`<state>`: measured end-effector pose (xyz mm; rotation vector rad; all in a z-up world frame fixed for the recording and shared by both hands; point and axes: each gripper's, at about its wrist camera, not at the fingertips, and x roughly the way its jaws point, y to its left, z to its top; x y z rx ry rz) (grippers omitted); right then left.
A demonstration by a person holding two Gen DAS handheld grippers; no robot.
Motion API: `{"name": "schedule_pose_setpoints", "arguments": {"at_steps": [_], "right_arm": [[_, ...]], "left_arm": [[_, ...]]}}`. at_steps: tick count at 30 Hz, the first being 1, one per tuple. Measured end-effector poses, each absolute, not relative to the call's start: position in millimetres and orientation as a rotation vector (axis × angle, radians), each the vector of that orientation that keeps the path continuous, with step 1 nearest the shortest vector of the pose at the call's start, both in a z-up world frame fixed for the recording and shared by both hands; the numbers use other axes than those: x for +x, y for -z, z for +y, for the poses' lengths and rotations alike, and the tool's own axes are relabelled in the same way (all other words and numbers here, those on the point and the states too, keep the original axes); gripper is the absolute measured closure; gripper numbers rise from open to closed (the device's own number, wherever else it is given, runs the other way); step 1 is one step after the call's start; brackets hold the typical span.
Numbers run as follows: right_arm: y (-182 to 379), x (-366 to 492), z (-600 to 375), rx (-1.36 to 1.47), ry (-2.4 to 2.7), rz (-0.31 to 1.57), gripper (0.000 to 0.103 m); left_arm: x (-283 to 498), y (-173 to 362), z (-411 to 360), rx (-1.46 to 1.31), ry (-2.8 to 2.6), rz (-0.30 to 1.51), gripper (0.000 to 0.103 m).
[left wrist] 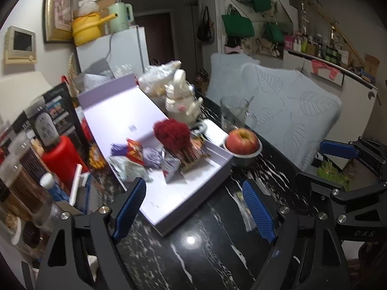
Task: Organize soft objects
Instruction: 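Withdraw both open tools from the box and move the right tool toward the clear zip bag, then grasp the clear zip bag of food with the right tool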
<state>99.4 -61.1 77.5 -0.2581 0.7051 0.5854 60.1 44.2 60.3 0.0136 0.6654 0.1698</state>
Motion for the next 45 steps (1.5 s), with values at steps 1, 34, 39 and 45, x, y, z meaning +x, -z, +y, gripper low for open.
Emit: {"name": "schedule_pose_setpoints", "arguments": {"at_steps": [1,34,39,45], "right_arm": [[-72,99,-65,-0.256,-0.578,0.717,0.026],[68,152,-73,-0.078,-0.659,1.037,0.071],[67,140,-72,-0.094,-0.764,1.028,0.079],[68,111,-69,-0.124,-0.902,1.048,0.079]], "left_arm": [[60,-57,42,0.012,-0.165,0.671,0.021],[83,46,50,-0.098,-0.100,0.869,0.021],[77,42,53,-0.112,-0.082,0.869,0.021],[60,41,54,-0.103,-0.081,0.877,0.021]]}}
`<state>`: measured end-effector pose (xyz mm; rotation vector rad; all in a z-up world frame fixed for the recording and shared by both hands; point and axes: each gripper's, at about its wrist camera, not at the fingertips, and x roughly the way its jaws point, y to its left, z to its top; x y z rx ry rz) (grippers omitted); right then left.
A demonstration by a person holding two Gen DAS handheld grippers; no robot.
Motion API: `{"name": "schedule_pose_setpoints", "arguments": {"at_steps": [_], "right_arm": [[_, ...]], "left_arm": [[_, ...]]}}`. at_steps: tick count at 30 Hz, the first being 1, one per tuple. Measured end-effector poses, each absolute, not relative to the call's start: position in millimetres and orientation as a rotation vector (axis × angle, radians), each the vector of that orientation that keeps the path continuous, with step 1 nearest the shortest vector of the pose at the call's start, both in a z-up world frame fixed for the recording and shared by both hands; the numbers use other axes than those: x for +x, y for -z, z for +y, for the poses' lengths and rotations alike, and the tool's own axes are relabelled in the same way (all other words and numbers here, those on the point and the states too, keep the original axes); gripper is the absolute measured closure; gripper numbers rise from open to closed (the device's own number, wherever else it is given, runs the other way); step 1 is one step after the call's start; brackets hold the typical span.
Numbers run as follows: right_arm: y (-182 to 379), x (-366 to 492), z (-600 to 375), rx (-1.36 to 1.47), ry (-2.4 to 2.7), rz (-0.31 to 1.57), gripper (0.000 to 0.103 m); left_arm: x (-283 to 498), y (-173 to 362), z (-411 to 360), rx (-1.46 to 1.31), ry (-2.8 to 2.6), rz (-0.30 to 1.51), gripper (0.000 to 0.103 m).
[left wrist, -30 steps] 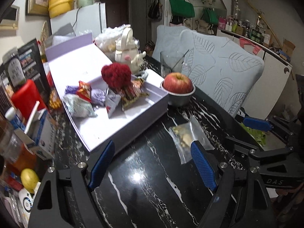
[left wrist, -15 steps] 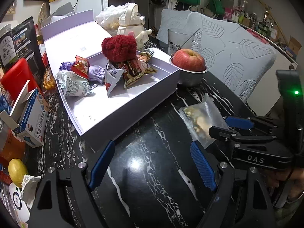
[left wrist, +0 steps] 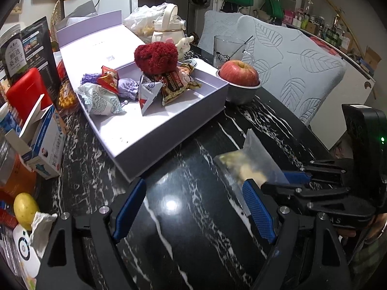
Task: Organize soft objects
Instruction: 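Grasp the clear zip bag of food with the right tool, then lift the zip bag off the table with the right tool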
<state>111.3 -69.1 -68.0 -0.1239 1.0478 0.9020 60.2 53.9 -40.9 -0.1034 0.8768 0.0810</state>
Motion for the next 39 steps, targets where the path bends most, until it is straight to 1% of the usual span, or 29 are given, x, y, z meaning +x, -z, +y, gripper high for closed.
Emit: {"name": "schedule_pose_setpoints", "arguments": {"at_steps": [12,14,15,16,17,18,19,20,22,23,25,33,34,38,39], "right_arm": [[68,58,-64,-0.206,-1.107,1.092,0.079],[69,50,-64,-0.228,-1.120,1.093,0.076],[68,49,-64,-0.235,-1.111,1.089,0.076],[68,47,-65,-0.246,-1.090,1.079,0.069],[67,47,-64,-0.251,-1.070,1.071,0.057],[66,47,-65,-0.258,-1.040,1.058,0.049],[64,46,-67,-0.265,-1.003,1.041,0.034],[63,43,-68,-0.264,-0.968,1.021,0.031],[64,39,-68,-0.274,-0.918,0.998,0.030],[65,35,-66,-0.283,-0.883,0.985,0.026],[67,28,-62,-0.302,-0.837,0.961,0.024],[80,4,-48,-0.287,-0.719,0.886,0.023],[81,3,-48,-0.280,-0.705,0.872,0.025],[78,2,-56,-0.231,-0.715,0.858,0.054],[77,3,-58,-0.218,-0.731,0.862,0.056]], "left_arm": [[20,38,50,-0.091,-0.086,0.878,0.021],[15,37,47,-0.090,-0.082,0.878,0.021],[13,38,46,-0.089,-0.080,0.878,0.021],[11,38,45,-0.089,-0.078,0.878,0.021],[10,38,43,-0.087,-0.077,0.877,0.021],[9,38,42,-0.085,-0.078,0.875,0.021],[8,38,41,-0.084,-0.078,0.873,0.021],[7,38,41,-0.085,-0.077,0.870,0.021],[5,38,41,-0.089,-0.077,0.865,0.021],[5,39,41,-0.093,-0.077,0.864,0.021],[3,40,43,-0.102,-0.075,0.863,0.021],[-6,53,52,-0.121,-0.054,0.886,0.021],[-7,55,51,-0.119,-0.055,0.891,0.021],[-9,67,49,-0.123,-0.052,0.923,0.021],[-9,70,48,-0.135,-0.044,0.933,0.021]]}}
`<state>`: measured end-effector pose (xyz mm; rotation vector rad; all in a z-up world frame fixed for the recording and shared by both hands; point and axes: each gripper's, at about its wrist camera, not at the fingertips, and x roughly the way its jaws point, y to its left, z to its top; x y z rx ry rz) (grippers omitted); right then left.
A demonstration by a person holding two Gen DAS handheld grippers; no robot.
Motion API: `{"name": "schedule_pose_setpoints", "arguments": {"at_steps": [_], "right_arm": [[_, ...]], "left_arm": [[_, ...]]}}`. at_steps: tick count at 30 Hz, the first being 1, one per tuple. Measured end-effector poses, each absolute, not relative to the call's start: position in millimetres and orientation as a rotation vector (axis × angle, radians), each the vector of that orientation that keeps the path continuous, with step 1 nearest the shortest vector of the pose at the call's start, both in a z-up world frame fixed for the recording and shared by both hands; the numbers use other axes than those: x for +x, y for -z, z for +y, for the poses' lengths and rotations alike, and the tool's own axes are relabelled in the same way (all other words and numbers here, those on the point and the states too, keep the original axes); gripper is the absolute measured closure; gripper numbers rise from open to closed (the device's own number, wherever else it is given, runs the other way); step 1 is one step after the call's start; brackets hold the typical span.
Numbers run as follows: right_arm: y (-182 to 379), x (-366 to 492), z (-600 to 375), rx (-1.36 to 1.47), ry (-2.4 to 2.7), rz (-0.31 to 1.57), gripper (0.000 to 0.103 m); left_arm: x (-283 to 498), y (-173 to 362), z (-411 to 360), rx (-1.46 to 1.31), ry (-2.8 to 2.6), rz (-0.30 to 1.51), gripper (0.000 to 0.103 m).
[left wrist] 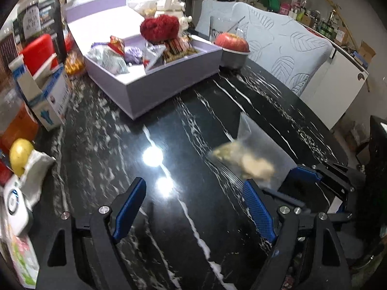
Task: Organize soft objects
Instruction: 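Lift the zip bag off the table with the right tool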
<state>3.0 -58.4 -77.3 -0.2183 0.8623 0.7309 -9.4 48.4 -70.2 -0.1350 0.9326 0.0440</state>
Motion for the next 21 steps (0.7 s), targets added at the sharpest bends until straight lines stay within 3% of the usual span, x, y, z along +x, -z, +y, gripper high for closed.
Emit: {"name": "schedule_pose_setpoints", "arguments": {"at_steps": [2,5,11,21], "right_arm": [[77,5,-63,-0.187,-0.770,0.874,0.071],[76,14,-73,-0.102,-0.841,0.912,0.079],[73,24,-82,-0.057,-0.917,0.941,0.086],[65,27,-72,-0.102,-1.026,0.970,0.087]], "left_arm": [[-9,76,47,-0.156,-0.034,0.946,0.021],[-7,78,42,-0.167,-0.027,0.945,0.021],[-6,71,35,-0.142,-0.007,0.916,0.021],[-4,63,31,-0.045,0.076,0.858,0.021]]}}
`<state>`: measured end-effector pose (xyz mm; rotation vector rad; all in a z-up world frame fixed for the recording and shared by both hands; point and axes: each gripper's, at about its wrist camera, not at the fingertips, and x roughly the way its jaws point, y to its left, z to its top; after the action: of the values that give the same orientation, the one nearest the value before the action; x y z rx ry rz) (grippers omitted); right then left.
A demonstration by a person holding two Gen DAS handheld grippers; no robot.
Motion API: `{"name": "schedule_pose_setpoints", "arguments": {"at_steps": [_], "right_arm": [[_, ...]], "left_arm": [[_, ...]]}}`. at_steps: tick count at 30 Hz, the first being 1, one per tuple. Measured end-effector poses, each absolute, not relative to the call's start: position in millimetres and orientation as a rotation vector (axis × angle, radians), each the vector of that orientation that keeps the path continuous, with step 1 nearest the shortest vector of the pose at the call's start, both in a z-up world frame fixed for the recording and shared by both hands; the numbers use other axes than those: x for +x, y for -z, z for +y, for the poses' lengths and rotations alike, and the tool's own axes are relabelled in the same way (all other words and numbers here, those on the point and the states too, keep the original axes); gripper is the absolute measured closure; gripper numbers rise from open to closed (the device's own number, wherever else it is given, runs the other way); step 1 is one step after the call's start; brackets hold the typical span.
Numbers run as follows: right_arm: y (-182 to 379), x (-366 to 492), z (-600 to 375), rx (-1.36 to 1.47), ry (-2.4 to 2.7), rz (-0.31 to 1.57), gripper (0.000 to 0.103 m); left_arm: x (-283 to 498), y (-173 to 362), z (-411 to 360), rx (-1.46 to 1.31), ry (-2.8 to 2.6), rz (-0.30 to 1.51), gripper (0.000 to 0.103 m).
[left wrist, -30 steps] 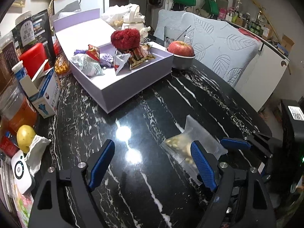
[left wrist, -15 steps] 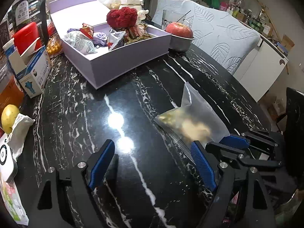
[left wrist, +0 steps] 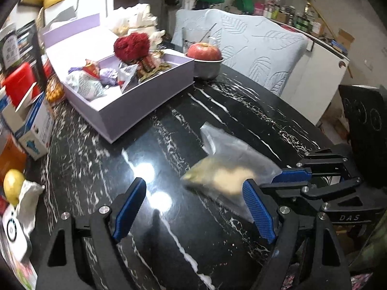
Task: Organize soft objects
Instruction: 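Lift the zip bag off the table with the right tool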
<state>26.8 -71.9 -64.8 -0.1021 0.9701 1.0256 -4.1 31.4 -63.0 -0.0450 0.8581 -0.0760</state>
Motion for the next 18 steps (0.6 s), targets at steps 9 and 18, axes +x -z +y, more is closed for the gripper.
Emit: {"name": "schedule_pose_setpoints", "arguments": {"at_steps": [9,18], "right_arm": [[69,38,-68,-0.139,-1.064,1.016,0.087],[76,61,-67,-0.140,-1.084,1.067,0.078]], "left_arm": [[17,69,27,-0.059,0.227,0.881,0.021],[43,84,29,-0.097,0.311,0.943,0.041]]}}
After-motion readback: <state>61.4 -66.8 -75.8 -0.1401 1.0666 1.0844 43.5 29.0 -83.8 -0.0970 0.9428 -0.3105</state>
